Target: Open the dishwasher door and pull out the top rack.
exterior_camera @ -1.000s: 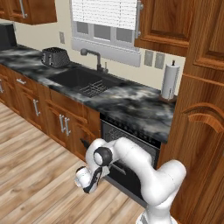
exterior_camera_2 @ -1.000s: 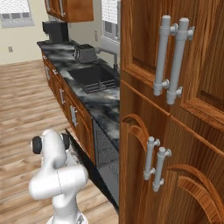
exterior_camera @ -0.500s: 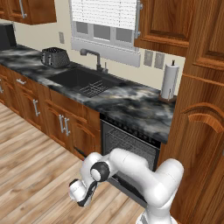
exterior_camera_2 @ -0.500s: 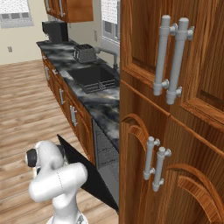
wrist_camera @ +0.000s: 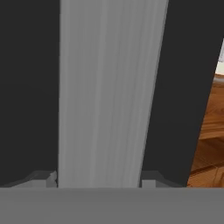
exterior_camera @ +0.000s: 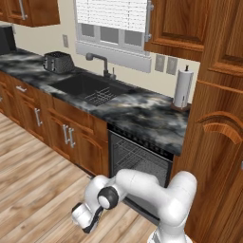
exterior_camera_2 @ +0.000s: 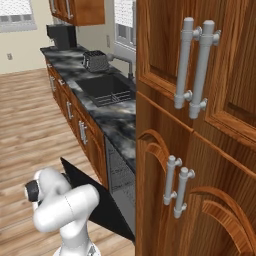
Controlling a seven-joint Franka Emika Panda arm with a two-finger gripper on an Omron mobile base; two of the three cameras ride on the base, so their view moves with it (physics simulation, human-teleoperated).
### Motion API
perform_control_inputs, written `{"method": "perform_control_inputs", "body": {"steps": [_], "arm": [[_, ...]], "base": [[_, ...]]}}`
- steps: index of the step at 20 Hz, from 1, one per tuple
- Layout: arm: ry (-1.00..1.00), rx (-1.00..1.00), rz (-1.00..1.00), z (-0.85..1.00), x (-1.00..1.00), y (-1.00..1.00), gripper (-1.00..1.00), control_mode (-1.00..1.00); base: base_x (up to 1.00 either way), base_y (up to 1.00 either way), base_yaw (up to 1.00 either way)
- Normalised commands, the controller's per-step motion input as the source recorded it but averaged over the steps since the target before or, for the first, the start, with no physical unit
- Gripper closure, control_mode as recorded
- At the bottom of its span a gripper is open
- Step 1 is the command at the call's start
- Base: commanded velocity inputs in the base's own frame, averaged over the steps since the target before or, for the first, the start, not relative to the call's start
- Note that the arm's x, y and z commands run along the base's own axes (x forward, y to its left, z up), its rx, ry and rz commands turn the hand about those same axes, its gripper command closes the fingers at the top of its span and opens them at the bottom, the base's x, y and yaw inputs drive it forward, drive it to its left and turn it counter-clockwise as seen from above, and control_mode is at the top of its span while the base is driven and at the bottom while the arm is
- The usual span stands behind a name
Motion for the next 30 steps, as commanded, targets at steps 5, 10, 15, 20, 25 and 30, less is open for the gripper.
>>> {"method": "perform_control_inputs", "body": {"steps": [5,10,15,20,25,30], "arm": [[0.00,-0.02,0.00,-0.42,-0.41,0.66,1.00,-1.00],[0.00,-0.01,0.00,-0.27,-0.37,0.58,-1.00,-1.00],[0.00,0.02,0.00,-0.01,-0.63,0.45,-1.00,-1.00],[0.00,0.18,0.00,0.00,-0.73,0.37,-1.00,-1.00],[0.00,0.25,0.06,0.14,-0.80,0.44,-1.00,-1.00],[0.00,0.27,0.09,0.55,-0.72,0.31,-1.00,-1.00]], "base": [[0.00,0.00,0.00],[0.00,0.00,0.00],[0.00,0.00,0.00],[0.00,0.00,0.00],[0.00,0.00,0.00],[0.00,0.00,0.00]]}}
